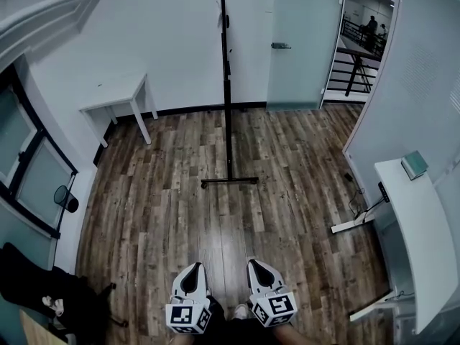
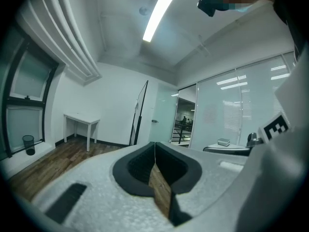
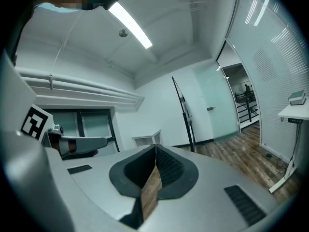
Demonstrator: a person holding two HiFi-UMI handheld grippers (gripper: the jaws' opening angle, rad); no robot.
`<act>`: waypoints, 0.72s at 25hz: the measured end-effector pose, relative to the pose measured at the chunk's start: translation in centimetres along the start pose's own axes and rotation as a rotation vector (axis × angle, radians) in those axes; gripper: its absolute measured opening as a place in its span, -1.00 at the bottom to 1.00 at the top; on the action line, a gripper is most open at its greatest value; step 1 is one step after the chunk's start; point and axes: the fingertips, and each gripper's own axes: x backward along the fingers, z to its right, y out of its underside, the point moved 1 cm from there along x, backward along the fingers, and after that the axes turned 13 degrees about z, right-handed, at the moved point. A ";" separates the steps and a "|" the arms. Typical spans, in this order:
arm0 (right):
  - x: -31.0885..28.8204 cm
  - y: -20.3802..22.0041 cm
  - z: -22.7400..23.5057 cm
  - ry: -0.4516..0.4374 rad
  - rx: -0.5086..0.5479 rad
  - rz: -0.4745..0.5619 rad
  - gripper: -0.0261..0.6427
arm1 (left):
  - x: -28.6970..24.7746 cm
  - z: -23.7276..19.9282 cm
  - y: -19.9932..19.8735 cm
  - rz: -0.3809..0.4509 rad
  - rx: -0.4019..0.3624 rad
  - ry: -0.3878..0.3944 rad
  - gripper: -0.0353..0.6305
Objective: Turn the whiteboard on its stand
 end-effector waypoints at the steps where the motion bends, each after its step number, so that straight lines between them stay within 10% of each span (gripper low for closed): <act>1: 0.0 0.1 0.2 0.001 -0.004 -0.003 -0.88 | 0.0 0.1 0.1 -0.001 0.001 -0.003 -0.84; 18: -9.2 1.7 4.4 0.028 0.007 -0.028 -0.88 | -11.3 -3.7 3.1 -0.019 0.049 0.040 -0.84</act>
